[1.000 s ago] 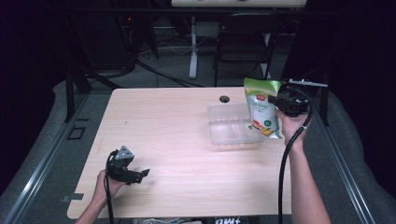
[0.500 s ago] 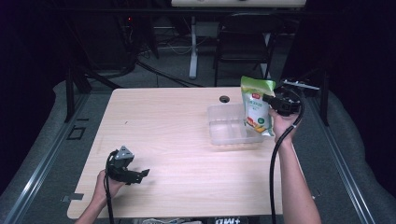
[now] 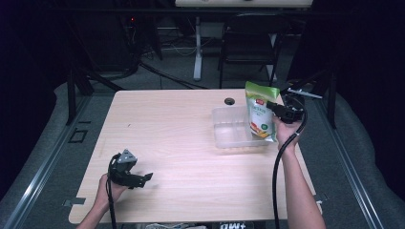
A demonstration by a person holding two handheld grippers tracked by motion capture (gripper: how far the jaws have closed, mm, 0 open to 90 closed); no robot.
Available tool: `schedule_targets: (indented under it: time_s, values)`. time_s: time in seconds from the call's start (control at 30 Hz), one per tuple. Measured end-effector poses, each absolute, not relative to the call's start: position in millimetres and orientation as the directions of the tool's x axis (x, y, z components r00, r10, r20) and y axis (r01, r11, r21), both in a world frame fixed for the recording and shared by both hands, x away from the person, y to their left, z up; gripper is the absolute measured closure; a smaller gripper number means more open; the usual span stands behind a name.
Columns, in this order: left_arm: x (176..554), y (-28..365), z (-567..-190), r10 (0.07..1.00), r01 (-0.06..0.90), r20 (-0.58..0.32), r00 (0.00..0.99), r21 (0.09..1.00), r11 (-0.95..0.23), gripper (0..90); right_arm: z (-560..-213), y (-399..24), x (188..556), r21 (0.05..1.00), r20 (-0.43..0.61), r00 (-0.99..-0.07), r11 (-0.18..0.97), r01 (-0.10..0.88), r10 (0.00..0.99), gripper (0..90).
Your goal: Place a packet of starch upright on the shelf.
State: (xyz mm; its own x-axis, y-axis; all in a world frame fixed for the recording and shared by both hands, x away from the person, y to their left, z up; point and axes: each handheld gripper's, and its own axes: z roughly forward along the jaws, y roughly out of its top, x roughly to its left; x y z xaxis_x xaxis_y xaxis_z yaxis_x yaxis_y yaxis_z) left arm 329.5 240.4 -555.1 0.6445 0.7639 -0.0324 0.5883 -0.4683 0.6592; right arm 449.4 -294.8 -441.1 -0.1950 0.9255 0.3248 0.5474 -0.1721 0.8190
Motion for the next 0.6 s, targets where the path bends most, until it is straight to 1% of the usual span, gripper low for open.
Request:
schedule_targets:
  time_s: [0.07,0.2,0.33,0.57,0.6]
  values:
    - [329.2,239.9,-555.0,0.766,0.583,-0.023,0.643,0.663,-0.469,12.2,-440.3,-294.8,447.4,0.816,0.32,-0.202,-0.16,0.556,0.926,89.3]
    - [328.8,240.6,-554.1,0.765,0.584,-0.028,0.644,0.664,-0.467,12.1,-440.7,-296.2,441.0,0.807,0.349,-0.216,-0.175,0.565,0.912,89.4]
    - [328.9,240.2,-554.5,0.767,0.582,-0.023,0.642,0.665,-0.467,12.1,-439.2,-296.6,435.0,0.808,0.323,-0.22,-0.147,0.57,0.921,89.2]
    - [328.7,238.7,-554.0,0.763,0.582,-0.025,0.646,0.662,-0.472,12.2,-434.8,-294.0,449.8,0.793,0.284,-0.242,-0.086,0.603,0.928,87.9]
    - [328.8,239.2,-554.5,0.767,0.582,-0.022,0.641,0.665,-0.468,12.2,-433.8,-291.4,454.1,0.788,0.26,-0.248,-0.056,0.614,0.933,86.1]
